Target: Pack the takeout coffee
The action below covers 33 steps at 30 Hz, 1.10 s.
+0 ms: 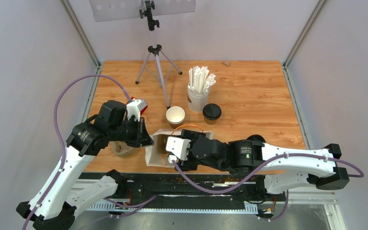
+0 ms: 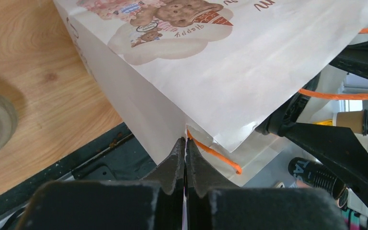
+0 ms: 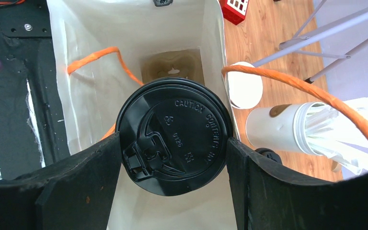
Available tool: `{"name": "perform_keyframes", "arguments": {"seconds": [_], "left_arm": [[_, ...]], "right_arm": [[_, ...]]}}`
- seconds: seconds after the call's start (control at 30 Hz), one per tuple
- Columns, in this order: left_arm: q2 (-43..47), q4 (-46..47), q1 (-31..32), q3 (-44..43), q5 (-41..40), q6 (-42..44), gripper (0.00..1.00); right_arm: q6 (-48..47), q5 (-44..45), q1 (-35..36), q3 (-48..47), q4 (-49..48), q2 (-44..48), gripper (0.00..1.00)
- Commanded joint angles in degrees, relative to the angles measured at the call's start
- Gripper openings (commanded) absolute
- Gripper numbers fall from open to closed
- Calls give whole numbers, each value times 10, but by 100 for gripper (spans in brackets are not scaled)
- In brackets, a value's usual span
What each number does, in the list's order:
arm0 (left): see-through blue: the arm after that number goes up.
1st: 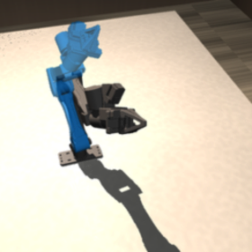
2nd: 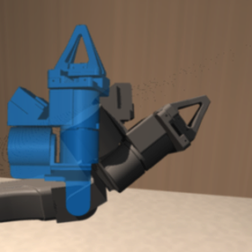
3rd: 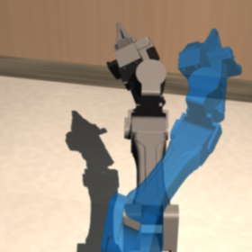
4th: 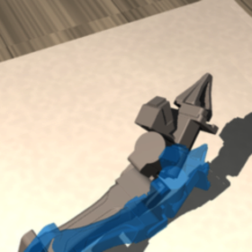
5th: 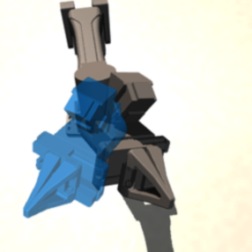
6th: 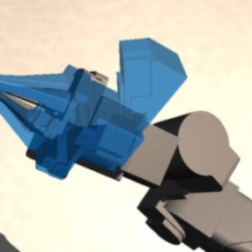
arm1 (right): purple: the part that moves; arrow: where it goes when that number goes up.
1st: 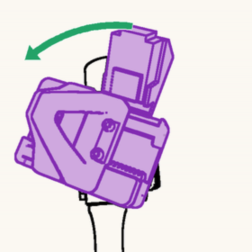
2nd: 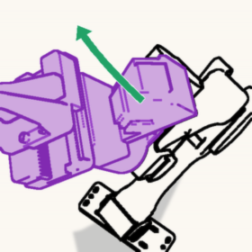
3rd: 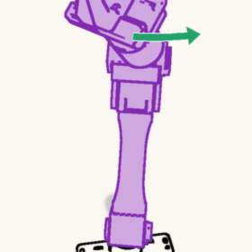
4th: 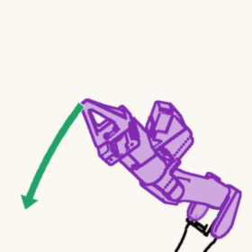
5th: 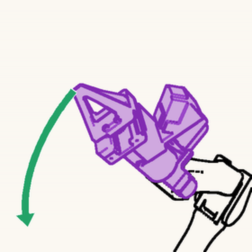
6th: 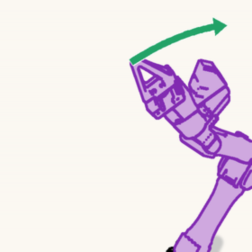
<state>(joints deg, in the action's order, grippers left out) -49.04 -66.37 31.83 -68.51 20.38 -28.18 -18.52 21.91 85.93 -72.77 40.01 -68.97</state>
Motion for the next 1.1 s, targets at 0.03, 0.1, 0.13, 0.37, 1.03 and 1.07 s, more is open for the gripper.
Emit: {"name": "perform_keyframes", "arguments": {"seconds": [0.03,0.1,0.13,0.37,1.03,1.07], "left_arm": [[16,58,-2,13,38,15,0],[20,67,-2,21,47,13,0],[21,73,-2,25,51,13,0],[23,68,-2,25,48,14,9],[85,27,-2,79,23,0,57],[85,30,-2,83,22,3,57]], "right_arm": [[-47,9,3,29,-57,8,56],[-63,8,3,33,-55,4,56],[-69,8,3,35,-52,1,56],[-78,-8,4,57,-32,-4,56],[-81,36,7,53,-75,-47,56],[-78,35,7,52,-77,-48,56]]}}
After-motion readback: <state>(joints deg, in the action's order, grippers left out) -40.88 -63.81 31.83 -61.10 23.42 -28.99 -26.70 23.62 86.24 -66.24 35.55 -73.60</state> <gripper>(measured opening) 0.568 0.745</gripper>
